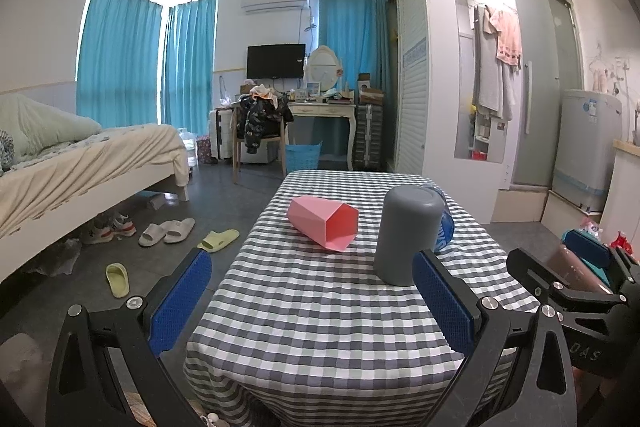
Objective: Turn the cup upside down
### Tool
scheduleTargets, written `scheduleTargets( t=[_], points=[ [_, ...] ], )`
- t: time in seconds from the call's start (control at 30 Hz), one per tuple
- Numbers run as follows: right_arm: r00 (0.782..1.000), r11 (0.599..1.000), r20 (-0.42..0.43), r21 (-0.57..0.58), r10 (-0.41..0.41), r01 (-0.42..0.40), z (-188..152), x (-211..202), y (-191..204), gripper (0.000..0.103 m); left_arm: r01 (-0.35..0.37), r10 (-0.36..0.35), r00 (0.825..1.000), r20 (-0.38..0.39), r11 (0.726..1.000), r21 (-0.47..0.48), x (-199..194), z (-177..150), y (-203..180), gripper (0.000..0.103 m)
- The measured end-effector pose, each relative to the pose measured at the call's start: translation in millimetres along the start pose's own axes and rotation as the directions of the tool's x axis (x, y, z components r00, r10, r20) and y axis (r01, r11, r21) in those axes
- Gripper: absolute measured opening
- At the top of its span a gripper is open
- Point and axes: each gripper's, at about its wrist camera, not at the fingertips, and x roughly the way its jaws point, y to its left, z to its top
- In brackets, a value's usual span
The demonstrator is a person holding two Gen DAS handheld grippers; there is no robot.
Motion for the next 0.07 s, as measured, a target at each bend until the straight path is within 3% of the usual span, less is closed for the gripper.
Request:
scheduleTargets(
  t=[0.07],
  points=[
    [1.0,1.0,0.0,0.001,0.001,-0.001,0.3,0.0,-0.2,0.103,-0.002,0.002,1.0,0.004,1.0,0.003,0.0,0.9,0.1,0.103]
  ],
)
